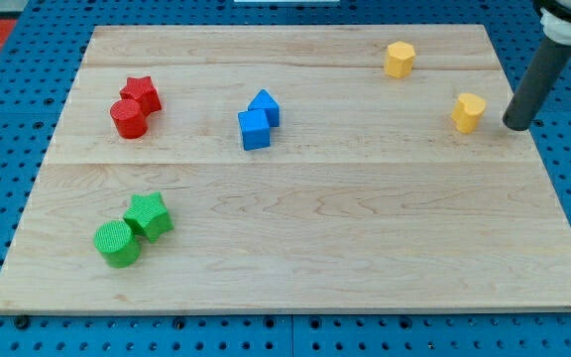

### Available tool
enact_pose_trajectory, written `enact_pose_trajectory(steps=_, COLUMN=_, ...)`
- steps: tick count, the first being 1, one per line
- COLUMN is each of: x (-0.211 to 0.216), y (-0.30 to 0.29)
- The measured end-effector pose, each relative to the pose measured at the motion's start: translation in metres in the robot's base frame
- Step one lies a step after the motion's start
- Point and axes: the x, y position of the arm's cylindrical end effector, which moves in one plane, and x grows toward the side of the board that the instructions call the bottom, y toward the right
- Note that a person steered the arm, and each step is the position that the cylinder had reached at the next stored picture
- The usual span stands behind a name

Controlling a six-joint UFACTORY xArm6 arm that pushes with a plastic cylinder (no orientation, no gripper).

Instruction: Move the yellow heart parallel to the yellow hexagon

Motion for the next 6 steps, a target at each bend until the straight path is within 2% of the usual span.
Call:
enact_pose_trajectory(steps=1, x=-0.034, y=-0.059)
enact_pose_trajectory(steps=2, x=-0.034, y=-0.079)
enact_pose_trajectory(steps=3, x=-0.003, y=-0.043)
enact_pose_trajectory(steps=4, x=0.016, y=-0.05)
enact_pose_trajectory(steps=5, x=0.057, y=-0.068)
enact_pose_trajectory(steps=6, x=0.141, y=-0.126)
